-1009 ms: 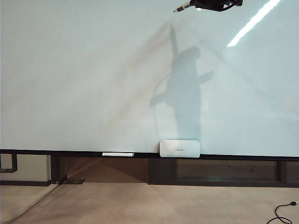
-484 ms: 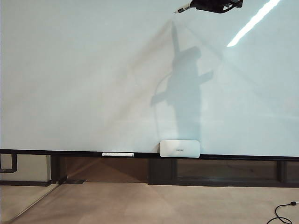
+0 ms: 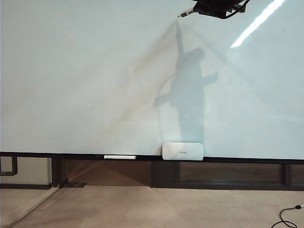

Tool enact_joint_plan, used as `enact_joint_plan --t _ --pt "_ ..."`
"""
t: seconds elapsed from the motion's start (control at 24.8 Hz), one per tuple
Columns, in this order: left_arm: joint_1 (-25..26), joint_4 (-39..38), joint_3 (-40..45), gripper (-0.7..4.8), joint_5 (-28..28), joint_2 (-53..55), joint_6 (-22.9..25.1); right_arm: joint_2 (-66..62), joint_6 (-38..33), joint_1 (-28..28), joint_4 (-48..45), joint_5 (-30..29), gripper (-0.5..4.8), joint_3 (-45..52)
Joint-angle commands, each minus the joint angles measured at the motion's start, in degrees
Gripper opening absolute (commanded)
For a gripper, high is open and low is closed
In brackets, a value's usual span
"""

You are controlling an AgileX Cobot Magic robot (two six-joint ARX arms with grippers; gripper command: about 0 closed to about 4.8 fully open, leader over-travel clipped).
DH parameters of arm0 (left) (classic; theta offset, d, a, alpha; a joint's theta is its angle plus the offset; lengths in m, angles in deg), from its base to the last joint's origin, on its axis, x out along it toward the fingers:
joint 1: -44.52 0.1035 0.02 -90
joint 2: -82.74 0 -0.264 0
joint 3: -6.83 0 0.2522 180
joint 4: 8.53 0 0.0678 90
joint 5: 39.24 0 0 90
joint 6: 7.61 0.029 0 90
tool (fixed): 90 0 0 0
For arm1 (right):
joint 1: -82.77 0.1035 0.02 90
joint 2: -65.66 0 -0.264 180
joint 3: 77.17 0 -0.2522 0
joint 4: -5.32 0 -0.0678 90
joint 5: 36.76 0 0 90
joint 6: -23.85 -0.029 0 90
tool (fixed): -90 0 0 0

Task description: Reach to the right to find the marker pen, pick it up, and write the number 11 on the whiteboard.

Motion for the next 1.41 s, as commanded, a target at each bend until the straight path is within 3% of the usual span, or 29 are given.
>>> enact_joint_plan --t 0.04,0.32,0.93,1.41 --pt "0.0 0.5 -0.3 -0.05 0.2 -0.1 0.4 -0.3 -0.2 0.1 -2.5 0.3 -0.01 -0.4" --pt "0.0 0.6 -0.3 -0.05 2.9 -0.1 0.4 -1.1 -0.2 0.0 -3.8 1.3 -0.01 -0.4" --pt "0.0 0.5 -0.3 -0.05 2.6 -0.1 0.4 -2.2 0.1 -0.1 -4.4 2.6 -0.01 -0.3" --pt "0.0 0.5 -0.3 -0.05 2.6 -0.1 0.4 -2.2 0.3 0.0 1.1 2.7 -0.01 -0.2"
